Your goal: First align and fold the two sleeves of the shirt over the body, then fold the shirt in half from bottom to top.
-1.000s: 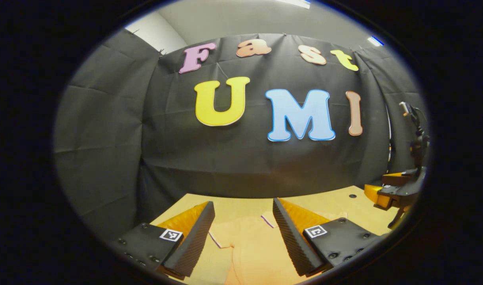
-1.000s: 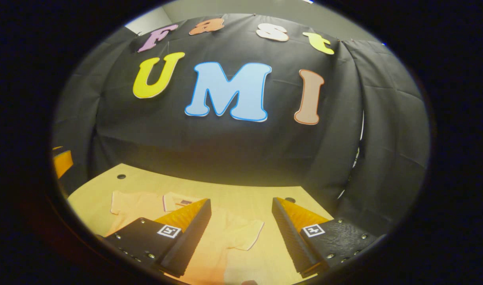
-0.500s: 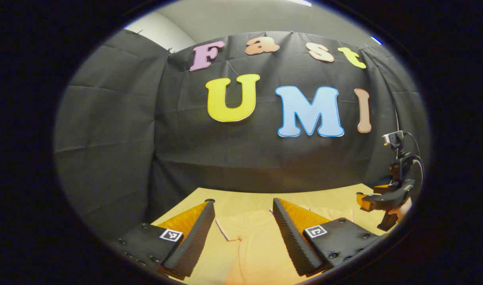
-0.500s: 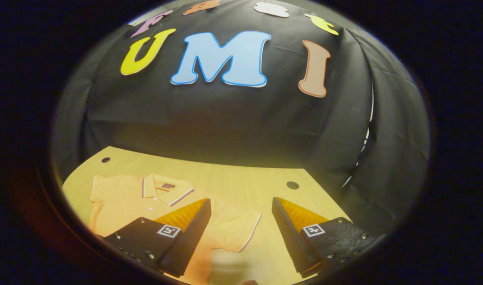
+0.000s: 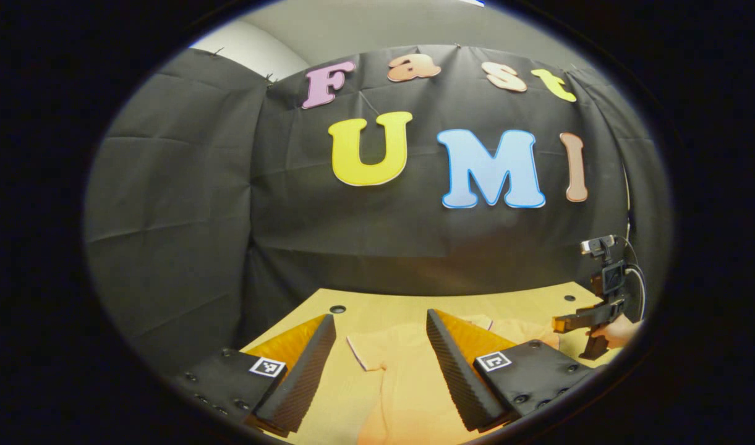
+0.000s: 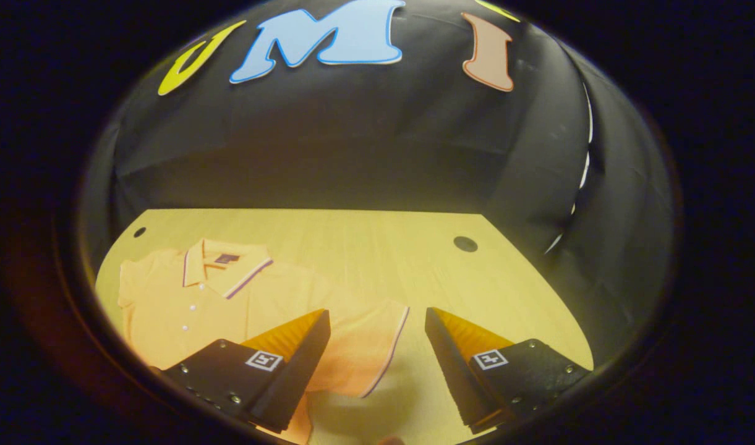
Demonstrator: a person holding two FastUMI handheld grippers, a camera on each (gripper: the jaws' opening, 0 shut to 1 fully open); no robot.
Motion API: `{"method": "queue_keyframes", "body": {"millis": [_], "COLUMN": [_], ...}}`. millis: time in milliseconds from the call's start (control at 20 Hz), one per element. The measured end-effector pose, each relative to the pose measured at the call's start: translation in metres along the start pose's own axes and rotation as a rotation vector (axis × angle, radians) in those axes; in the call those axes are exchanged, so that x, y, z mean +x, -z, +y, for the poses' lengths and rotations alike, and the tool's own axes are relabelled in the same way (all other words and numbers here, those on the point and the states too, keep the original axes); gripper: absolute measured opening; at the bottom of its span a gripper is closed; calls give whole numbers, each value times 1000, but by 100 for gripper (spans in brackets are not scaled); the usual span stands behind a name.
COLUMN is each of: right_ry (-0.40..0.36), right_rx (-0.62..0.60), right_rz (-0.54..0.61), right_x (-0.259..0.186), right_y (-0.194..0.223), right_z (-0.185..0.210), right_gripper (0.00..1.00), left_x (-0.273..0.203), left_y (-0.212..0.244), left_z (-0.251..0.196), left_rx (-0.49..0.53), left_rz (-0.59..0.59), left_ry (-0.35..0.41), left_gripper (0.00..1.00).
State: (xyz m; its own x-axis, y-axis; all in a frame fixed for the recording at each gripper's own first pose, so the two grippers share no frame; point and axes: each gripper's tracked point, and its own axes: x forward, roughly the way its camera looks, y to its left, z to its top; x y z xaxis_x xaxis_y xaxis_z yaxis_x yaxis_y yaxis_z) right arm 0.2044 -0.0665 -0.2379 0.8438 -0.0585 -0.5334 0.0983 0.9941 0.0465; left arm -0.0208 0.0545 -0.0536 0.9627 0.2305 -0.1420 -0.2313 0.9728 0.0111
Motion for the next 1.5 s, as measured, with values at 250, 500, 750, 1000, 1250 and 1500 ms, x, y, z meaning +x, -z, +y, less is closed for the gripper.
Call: {"method": "queue_keyframes", "body": {"millis": [250, 500, 750, 1000, 1250, 1500], "right_ry": [0, 6, -4, -17, -29, -34], "right_rx": [69, 129, 156, 146, 169, 132], "right_rz": [103, 182, 208, 226, 242, 234], "right_x": [30, 50, 55, 53, 51, 49], "right_y": [24, 41, 47, 46, 46, 43], "right_z": [-2, -3, -5, -5, 1, 6], "right_gripper": [96, 96, 96, 62, 13, 5], "left_x": [-10, -17, -24, -30, -37, -43], "left_y": [6, 7, 10, 7, 7, 7], "left_z": [1, -1, -2, 1, -1, 4], "left_rx": [3, -6, -14, -17, -16, -26], "left_rz": [15, 25, 26, 21, 19, 22], "left_ry": [-9, -17, -26, -41, -44, -60], "left_gripper": [100, 98, 100, 100, 100, 96]}}
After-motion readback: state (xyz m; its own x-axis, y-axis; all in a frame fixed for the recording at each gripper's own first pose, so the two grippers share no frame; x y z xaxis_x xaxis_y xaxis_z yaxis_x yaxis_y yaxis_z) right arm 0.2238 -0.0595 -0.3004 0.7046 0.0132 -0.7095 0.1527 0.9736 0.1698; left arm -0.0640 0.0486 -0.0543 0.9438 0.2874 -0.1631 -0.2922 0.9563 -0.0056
